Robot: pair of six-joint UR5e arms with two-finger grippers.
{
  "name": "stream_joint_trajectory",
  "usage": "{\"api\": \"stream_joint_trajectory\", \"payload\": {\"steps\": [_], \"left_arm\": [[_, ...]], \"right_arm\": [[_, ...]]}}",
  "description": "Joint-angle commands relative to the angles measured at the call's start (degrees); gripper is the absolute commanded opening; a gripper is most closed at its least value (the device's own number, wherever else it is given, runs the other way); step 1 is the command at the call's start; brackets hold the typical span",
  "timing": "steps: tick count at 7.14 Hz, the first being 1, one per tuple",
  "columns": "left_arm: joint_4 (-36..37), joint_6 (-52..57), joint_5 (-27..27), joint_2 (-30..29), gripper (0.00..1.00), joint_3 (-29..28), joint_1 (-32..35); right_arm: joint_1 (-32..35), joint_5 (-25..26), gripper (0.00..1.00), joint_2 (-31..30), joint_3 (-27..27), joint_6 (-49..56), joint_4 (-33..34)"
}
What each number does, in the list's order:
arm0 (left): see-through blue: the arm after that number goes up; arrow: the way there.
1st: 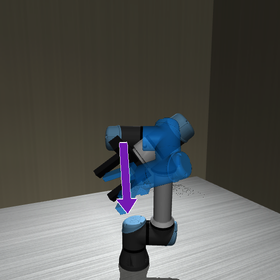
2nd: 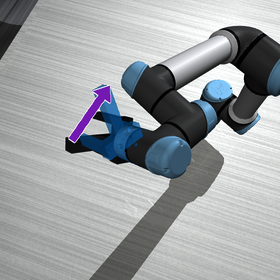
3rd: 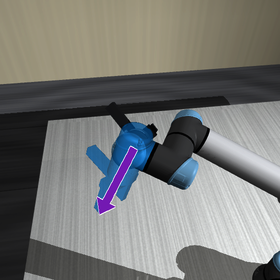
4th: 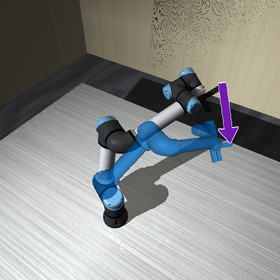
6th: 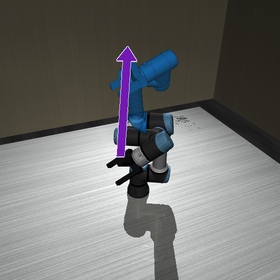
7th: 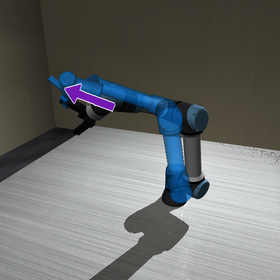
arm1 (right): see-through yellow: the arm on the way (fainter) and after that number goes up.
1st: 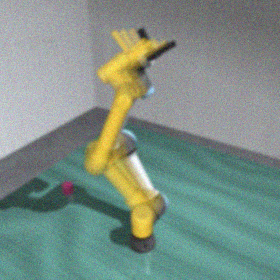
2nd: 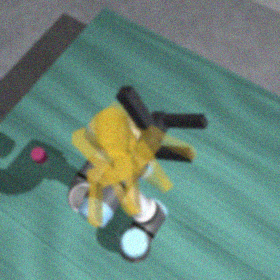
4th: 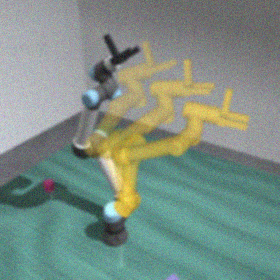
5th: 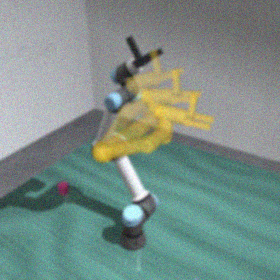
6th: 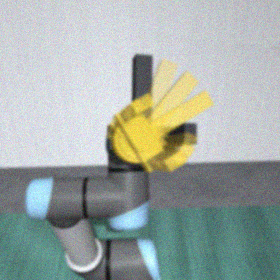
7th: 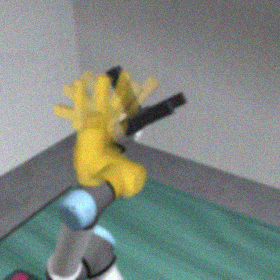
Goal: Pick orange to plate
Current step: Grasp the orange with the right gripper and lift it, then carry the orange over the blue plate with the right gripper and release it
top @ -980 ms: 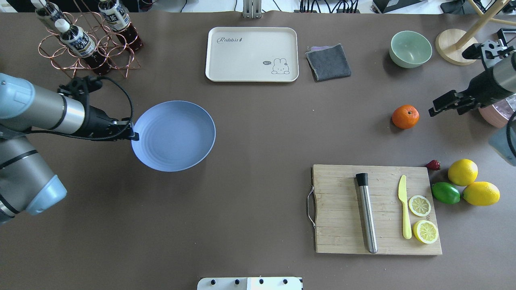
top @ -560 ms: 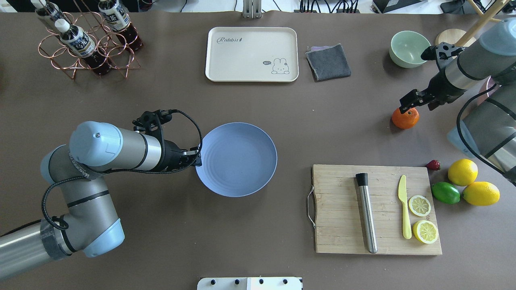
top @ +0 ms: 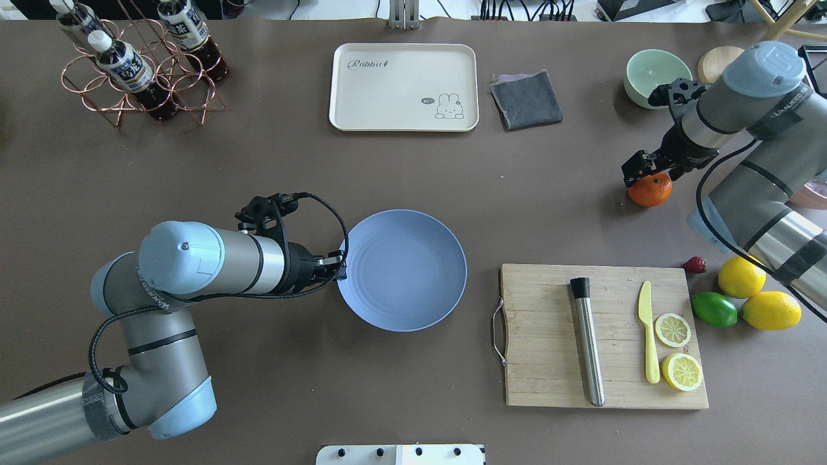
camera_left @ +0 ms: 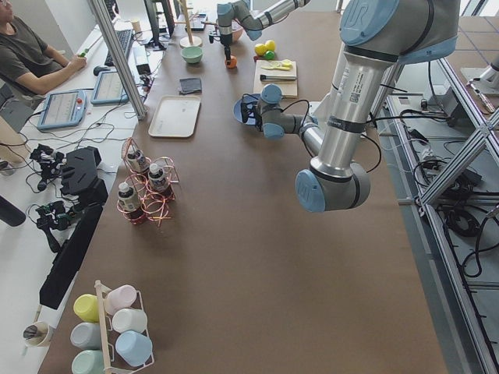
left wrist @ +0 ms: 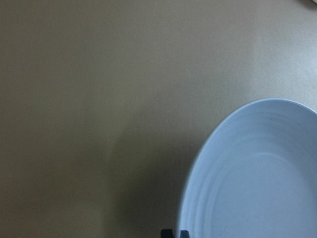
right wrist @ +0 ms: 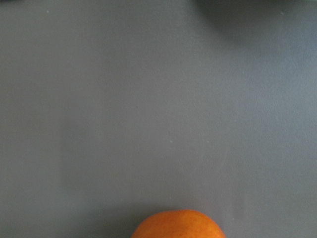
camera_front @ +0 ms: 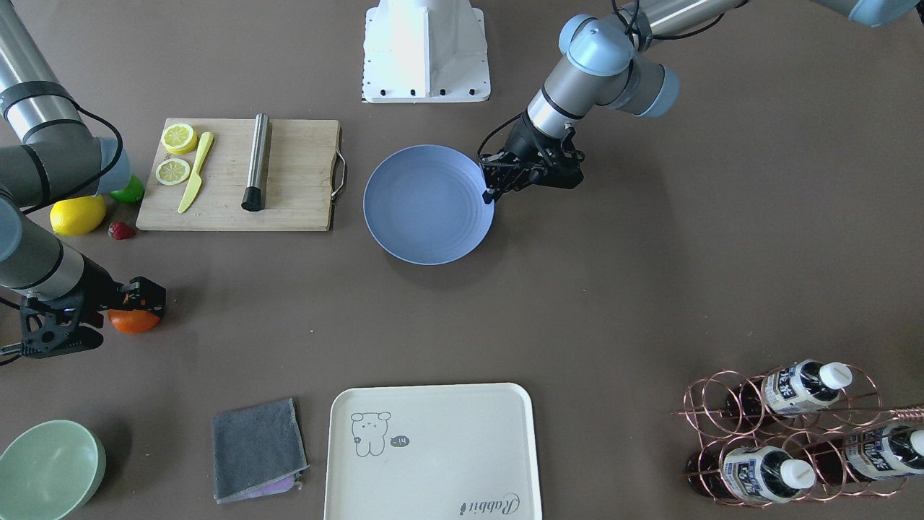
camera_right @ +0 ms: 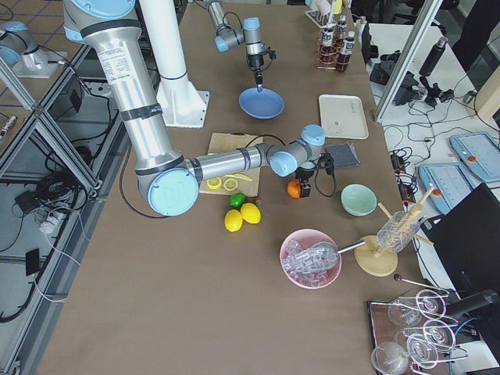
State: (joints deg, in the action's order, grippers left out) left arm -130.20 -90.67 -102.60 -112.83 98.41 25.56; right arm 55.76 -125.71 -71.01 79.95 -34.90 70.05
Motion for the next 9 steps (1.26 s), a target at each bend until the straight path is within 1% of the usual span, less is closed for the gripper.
{"api": "stream_joint_trajectory", "payload": {"steps": [1, 2, 3, 4, 5, 6, 7, 8, 9], "left_arm": [[-0.05, -0.03, -0.05, -0.03, 0.57, 0.38, -0.08], [0.03, -0.03, -0.05, -0.11, 0.59, 0.47, -0.08], [0.03, 0.05, -0.05, 0.41, 0.72, 0.91, 0.01], [1.08, 0.92, -1.27, 0.85, 0.75, 3.0, 1.84], [3.7, 4.5, -6.59, 3.11, 0.75, 5.37, 6.73], [3.72, 10.02, -11.78, 7.05, 0.75, 6.52, 12.09], [3.64, 17.12, -15.74, 11.01, 0.75, 6.36, 16.23], [3.38, 24.33, -17.7, 14.53, 0.75, 6.01, 19.49], [3.2, 29.45, -18.94, 16.83, 0.75, 4.88, 22.39]], "right_arm": [[-0.31, -0.5, 0.34, 0.17, -0.42, -1.48, 0.09], [-0.31, -0.77, 0.0, 0.34, -0.41, -1.67, 0.09], [-0.22, -1.55, 0.0, 1.47, 0.63, -2.54, 0.26], [-0.3, -4.08, 0.0, 2.01, 3.95, -7.77, 0.78], [-1.96, -4.28, 0.0, 2.62, 8.59, -15.39, 0.96], [-5.19, -3.59, 0.0, 3.32, 12.29, -23.3, 0.88], [-10.19, 0.51, 0.0, 5.85, 14.42, -33.29, 0.96], [-16.24, 7.51, 0.0, 9.88, 15.4, -41.23, 2.62], [-21.09, 11.76, 0.0, 14.79, 16.1, -46.61, 8.2]]}}
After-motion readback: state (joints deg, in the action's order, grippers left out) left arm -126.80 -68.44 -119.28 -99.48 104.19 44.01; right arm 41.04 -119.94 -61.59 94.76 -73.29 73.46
